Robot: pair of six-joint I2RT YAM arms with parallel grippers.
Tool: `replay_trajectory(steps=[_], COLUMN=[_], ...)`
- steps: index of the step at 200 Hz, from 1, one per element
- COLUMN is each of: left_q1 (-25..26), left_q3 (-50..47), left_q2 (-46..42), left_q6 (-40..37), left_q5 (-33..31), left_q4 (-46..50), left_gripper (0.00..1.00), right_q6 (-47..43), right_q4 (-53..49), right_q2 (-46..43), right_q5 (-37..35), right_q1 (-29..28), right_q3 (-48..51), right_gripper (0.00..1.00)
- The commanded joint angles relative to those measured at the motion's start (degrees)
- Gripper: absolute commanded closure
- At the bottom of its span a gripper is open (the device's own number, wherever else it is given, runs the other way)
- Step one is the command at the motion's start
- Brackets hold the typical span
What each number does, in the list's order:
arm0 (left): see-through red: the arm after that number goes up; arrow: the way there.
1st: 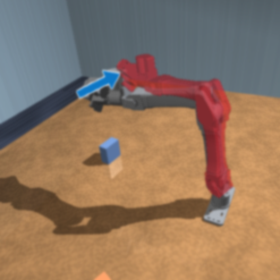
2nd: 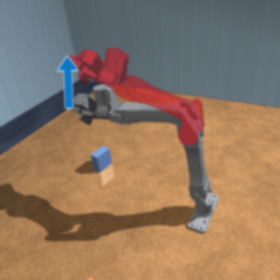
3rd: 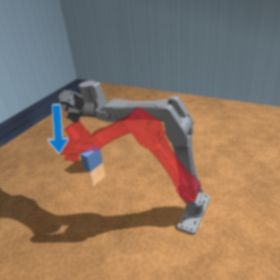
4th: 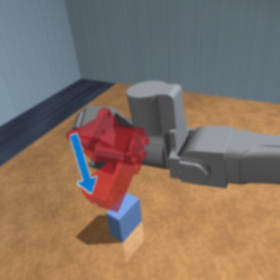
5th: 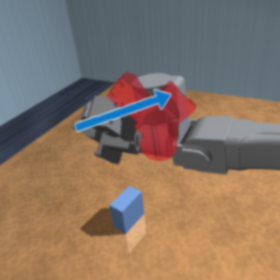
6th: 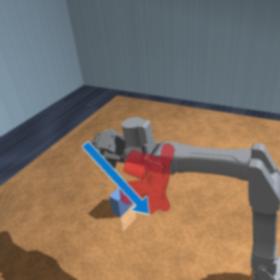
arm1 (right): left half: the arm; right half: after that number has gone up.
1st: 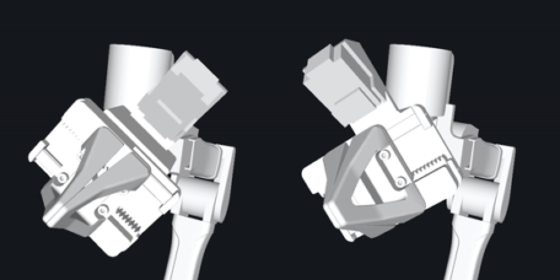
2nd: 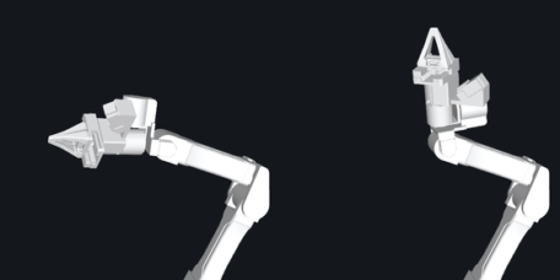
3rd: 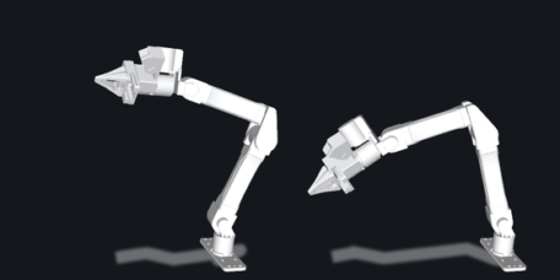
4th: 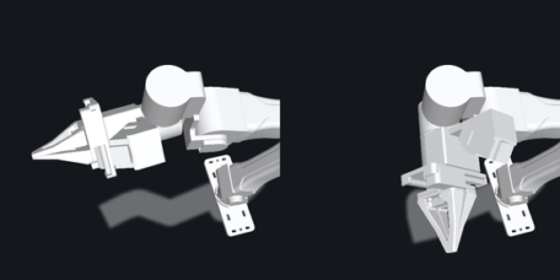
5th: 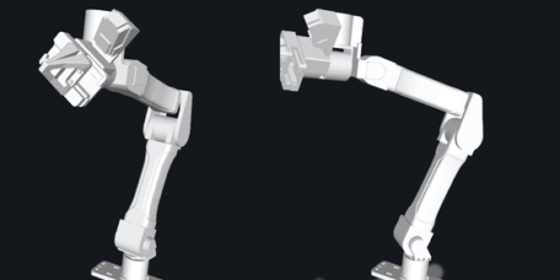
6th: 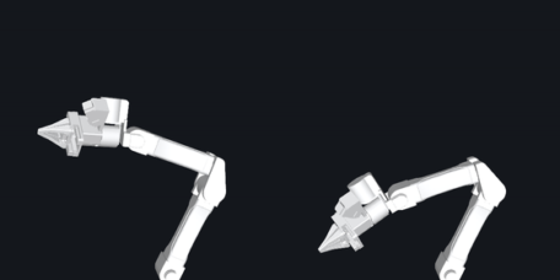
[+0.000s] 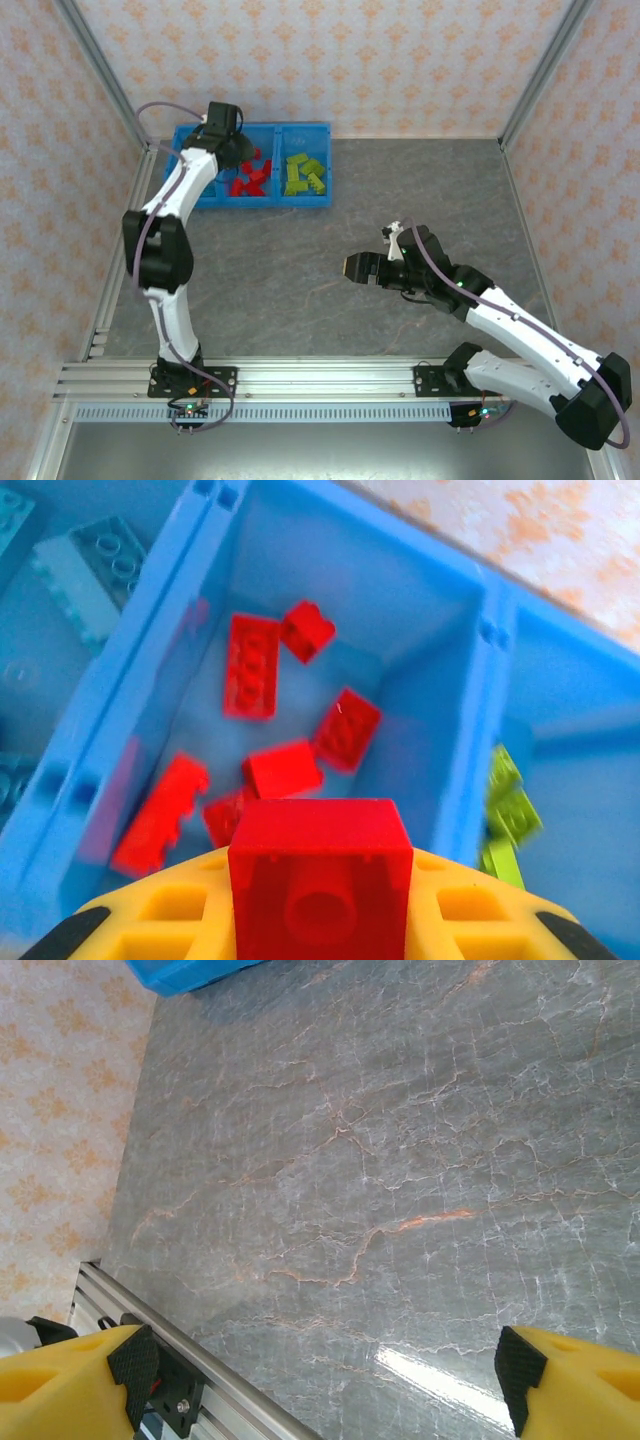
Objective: Sort the legos into containers by color
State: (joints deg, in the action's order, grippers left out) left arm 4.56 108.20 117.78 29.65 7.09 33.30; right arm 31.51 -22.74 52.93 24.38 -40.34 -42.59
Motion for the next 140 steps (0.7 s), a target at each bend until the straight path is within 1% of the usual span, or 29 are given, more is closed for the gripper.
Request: replay_trajectory(steps=[1,18,26,35,44,51,66,79,99,116,128,140], left_q1=[-0.9,-1.0,-1.0,-1.0,-1.0,-1.0,-1.0,-0.8,0.2,2.0,3.9,6.3], left_q3=[12.6,22.1,26.2,29.8,31.5,31.9,30.4,26.4,15.8,2.2,-7.7,-17.4], left_q2=[8.4,14.5,16.9,18.6,19.2,19.0,16.8,13.1,4.0,-6.6,-15.5,-24.1], left_q6=[-2.5,-3.3,-3.5,-3.9,-4.1,-4.1,-3.9,-3.7,-3.5,-3.0,-2.8,-2.7], left_q5=[2.4,2.8,3.0,3.8,4.4,4.6,5.2,6.3,6.0,5.4,4.8,2.4], left_q4=[8.5,11.6,13.3,14.6,15.3,15.4,15.1,13.5,9.0,2.5,-2.5,-6.0], left_gripper=[0.82,0.77,0.72,0.63,0.52,0.46,0.41,0.39,0.39,0.39,0.39,0.38], right_q6=[-0.5,-0.6,-0.6,-0.6,-0.7,-0.8,-0.7,0.3,0.8,-0.1,-1.9,-4.1], right_q4=[-1.0,-1.4,-1.6,-1.9,-2.3,-2.5,-3.1,-4.0,-5.3,-5.3,-4.8,-4.0], right_q2=[-1.4,-1.5,-1.5,-1.7,-1.9,-2.1,-2.9,-4.1,-6.5,-8.0,-8.6,-8.7], right_q5=[-2.0,-2.1,-2.1,-2.3,-2.6,-3.0,-5.7,-11.3,-20.9,-28.7,-34.6,-40.6], right_q1=[0.1,0.1,0.1,0.1,0.1,0.1,0.1,0.1,0.1,0.2,0.4,0.8], right_q3=[0.1,0.0,0.0,0.0,0.0,0.1,0.4,0.8,2.4,4.1,4.8,5.1], right_gripper=[0.11,0.11,0.11,0.11,0.11,0.11,0.1,0.09,0.06,0.0,0.01,0.01])
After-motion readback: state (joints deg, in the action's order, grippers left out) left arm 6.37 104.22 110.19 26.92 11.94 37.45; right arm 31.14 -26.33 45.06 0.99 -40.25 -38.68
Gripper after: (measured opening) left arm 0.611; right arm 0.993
